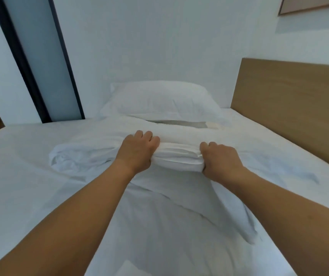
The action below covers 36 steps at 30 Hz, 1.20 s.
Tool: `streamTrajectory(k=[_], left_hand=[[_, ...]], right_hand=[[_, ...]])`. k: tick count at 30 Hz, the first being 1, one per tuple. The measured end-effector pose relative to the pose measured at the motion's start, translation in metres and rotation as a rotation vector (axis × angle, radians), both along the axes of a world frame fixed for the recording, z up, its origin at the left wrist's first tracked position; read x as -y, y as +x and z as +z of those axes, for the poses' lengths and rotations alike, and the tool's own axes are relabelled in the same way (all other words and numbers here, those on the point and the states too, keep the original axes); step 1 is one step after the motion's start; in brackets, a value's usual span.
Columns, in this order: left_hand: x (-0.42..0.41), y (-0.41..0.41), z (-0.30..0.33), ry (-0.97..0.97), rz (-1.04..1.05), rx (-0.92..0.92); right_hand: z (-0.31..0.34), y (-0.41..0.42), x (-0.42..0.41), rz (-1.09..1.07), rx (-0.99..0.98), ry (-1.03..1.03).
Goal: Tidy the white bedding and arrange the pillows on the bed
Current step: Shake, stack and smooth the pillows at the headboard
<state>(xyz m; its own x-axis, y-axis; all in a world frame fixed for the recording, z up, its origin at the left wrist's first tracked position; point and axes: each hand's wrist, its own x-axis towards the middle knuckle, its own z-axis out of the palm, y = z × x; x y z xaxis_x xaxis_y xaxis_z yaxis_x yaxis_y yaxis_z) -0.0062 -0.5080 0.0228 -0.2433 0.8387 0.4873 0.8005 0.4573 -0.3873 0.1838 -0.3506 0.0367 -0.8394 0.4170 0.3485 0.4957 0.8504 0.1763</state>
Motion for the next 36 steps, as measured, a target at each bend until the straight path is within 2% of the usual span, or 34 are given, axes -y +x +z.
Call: streamTrajectory(k=[2,3,5,8,10,13,15,18,20,22,24,27,29,31,34,36], left_hand=[[0.013,0.002,-0.031,0.058,0.032,-0.009],[0.021,0.001,-0.051,0.056,0.098,0.044],[0.041,-0.004,-0.095,0.016,0.324,0.208],[0.054,-0.023,-0.143,-0.035,0.644,0.502],[0.038,-0.042,-0.14,-0.058,0.679,0.555],[-0.017,-0.093,-0.081,0.011,0.539,0.663],[-0.065,-0.131,-0.016,0.137,0.437,0.587],[-0.116,-0.163,0.084,0.375,0.225,0.287],[-0.119,-0.179,0.101,0.442,0.145,0.112],[-0.105,-0.199,0.068,0.461,0.076,-0.045],[-0.078,-0.206,-0.011,0.348,0.032,-0.153],[-0.024,-0.176,-0.159,0.264,0.168,-0.001],[-0.006,-0.147,-0.218,0.283,0.335,0.172],[-0.015,-0.13,-0.228,0.291,0.442,0.288],[-0.026,-0.125,-0.205,0.23,0.49,0.295],[-0.019,-0.115,-0.197,0.228,0.442,0.262]], right_hand=[[-0.031,0.004,0.01,0.017,0.002,-0.036],[-0.047,0.001,0.015,0.021,0.015,-0.026],[-0.067,-0.011,0.027,0.066,0.097,-0.069],[-0.088,-0.04,0.024,0.12,0.115,-0.077],[-0.095,-0.059,0.009,0.131,0.077,-0.13],[-0.061,-0.088,-0.022,0.102,0.025,-0.165],[-0.017,-0.108,-0.046,0.055,-0.079,-0.149],[0.048,-0.129,-0.075,-0.01,-0.403,-0.036],[0.049,-0.141,-0.078,0.025,-0.561,0.04],[0.009,-0.148,-0.068,0.107,-0.483,0.086],[-0.062,-0.144,-0.048,0.16,-0.303,0.101],[-0.162,-0.121,-0.016,0.161,-0.099,0.033],[-0.185,-0.115,-0.01,0.148,-0.013,0.015],[-0.182,-0.118,-0.017,0.101,0.028,0.026],[-0.167,-0.118,-0.021,0.016,0.073,-0.03],[-0.166,-0.107,-0.009,-0.03,0.15,-0.1]])
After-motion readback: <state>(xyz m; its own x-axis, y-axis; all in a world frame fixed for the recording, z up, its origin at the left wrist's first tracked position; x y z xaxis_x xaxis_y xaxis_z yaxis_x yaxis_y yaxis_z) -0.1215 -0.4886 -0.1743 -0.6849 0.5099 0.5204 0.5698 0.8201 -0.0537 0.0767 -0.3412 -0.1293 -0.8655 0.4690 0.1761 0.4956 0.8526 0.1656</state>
